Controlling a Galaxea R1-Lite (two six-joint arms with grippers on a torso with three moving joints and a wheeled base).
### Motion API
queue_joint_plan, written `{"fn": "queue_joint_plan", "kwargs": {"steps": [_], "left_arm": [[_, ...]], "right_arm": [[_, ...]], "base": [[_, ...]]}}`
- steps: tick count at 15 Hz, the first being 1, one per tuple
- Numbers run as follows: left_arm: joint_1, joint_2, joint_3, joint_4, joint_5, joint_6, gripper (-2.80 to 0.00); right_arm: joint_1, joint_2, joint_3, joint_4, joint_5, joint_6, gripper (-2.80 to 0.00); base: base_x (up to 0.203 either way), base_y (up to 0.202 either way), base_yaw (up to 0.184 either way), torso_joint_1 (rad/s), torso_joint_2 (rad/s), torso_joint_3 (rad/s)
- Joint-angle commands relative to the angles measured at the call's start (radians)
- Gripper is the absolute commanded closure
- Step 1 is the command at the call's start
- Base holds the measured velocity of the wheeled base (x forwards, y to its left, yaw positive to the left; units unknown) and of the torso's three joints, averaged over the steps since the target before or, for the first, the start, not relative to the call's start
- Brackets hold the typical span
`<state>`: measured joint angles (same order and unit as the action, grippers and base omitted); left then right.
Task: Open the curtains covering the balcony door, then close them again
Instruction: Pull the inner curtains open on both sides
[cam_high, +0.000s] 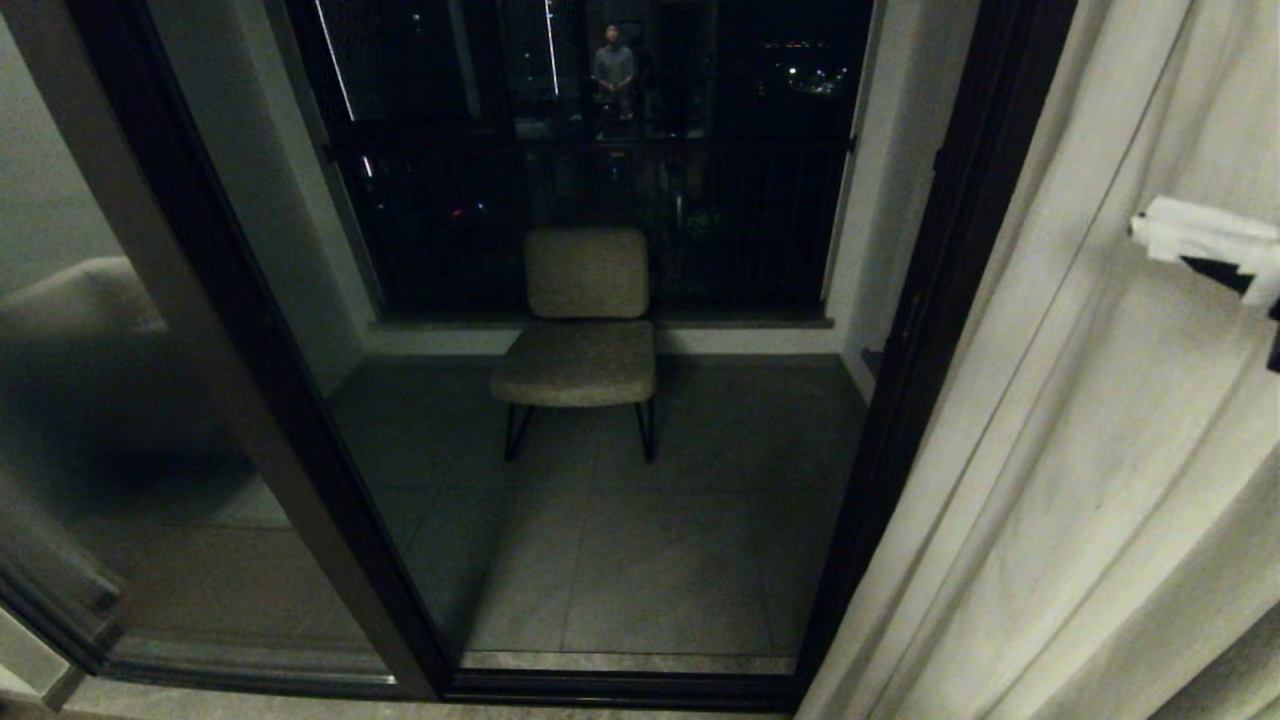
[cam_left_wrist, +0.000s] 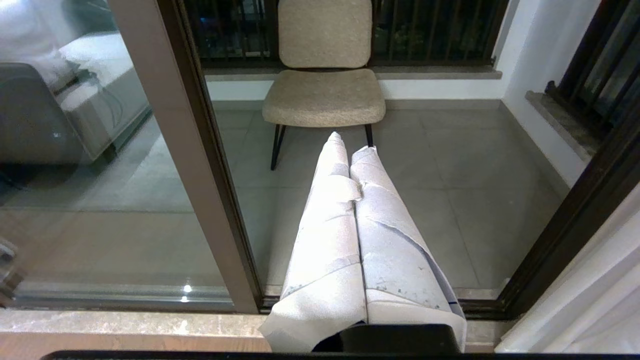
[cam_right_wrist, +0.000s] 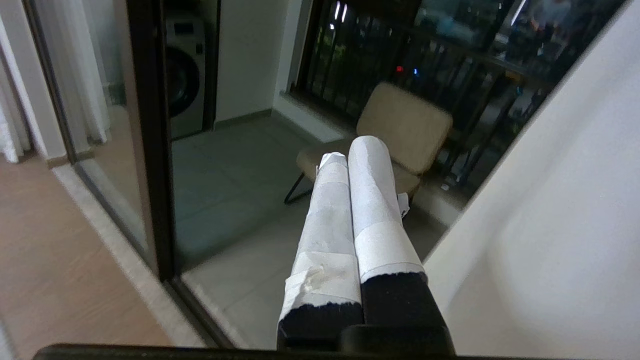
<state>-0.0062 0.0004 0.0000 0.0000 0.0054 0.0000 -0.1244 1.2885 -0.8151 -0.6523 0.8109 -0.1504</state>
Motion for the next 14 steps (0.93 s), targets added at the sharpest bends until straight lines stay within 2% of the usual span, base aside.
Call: {"fn": "queue_joint_plan", "kwargs": {"steps": [1, 5, 8, 11, 14], "left_arm": [[0.000, 0.000, 0.000, 0.000, 0.001, 0.000, 0.00], [0.000, 0.000, 0.000, 0.000, 0.001, 0.000, 0.00], [0.000, 0.000, 0.000, 0.000, 0.001, 0.000, 0.00], [0.000, 0.000, 0.000, 0.000, 0.001, 0.000, 0.00], [0.000, 0.000, 0.000, 0.000, 0.001, 0.000, 0.00]], "right_arm": [[0.053, 0.139, -0.129, -0.005, -0.083, -0.001, 0.00], [0.069, 0.268, -0.295, -0.018, -0.243, 0.016, 0.00], [0.039, 0.312, -0.321, -0.102, -0.384, 0.020, 0.00], [-0.030, 0.311, -0.321, -0.103, -0.432, 0.021, 0.00], [-0.119, 0.310, -0.319, -0.102, -0.438, 0.020, 0.00]], "base": [[0.000, 0.000, 0.000, 0.000, 0.00, 0.000], [0.000, 0.000, 0.000, 0.000, 0.00, 0.000], [0.000, 0.000, 0.000, 0.000, 0.00, 0.000], [0.000, 0.000, 0.000, 0.000, 0.00, 0.000], [0.000, 0.000, 0.000, 0.000, 0.00, 0.000]]}}
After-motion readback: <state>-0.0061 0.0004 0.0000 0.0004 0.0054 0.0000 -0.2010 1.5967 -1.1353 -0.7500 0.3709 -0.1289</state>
